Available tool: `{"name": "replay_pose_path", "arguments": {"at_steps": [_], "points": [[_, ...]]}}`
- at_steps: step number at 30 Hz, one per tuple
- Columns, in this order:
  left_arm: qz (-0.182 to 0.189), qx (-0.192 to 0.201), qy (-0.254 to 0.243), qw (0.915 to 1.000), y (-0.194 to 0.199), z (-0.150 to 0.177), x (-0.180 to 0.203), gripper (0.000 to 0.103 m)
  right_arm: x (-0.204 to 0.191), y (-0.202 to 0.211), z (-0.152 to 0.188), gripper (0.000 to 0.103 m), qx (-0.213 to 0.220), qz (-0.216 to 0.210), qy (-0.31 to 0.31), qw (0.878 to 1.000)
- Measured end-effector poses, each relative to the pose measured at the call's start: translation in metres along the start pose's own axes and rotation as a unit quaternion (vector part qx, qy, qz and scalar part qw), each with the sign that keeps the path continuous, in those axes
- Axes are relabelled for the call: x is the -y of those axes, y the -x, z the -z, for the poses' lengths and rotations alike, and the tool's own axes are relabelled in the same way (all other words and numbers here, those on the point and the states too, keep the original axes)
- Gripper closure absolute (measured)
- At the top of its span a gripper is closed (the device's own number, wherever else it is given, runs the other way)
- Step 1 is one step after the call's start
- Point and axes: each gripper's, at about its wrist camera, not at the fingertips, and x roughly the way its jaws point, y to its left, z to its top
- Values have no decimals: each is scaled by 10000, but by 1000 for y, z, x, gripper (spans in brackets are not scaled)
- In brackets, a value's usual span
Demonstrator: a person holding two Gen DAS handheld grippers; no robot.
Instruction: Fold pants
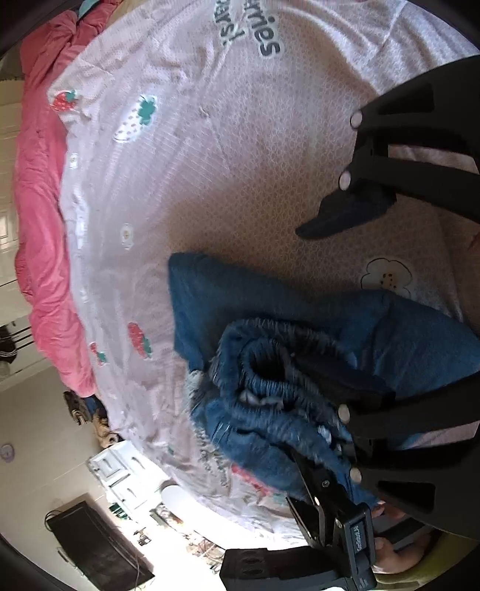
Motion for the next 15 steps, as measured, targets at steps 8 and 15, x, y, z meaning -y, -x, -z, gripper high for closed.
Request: {"name": "replay_pose_path", "arguments": {"at_steps": [8, 15], "points": [[-103, 427, -225, 9988, 44, 4, 22, 10, -14, 46, 10, 16, 546, -40, 36, 9985], [-200, 627, -325, 9973, 79, 23, 31, 9, -27, 82, 23, 4, 861, 79, 143, 9962]]}}
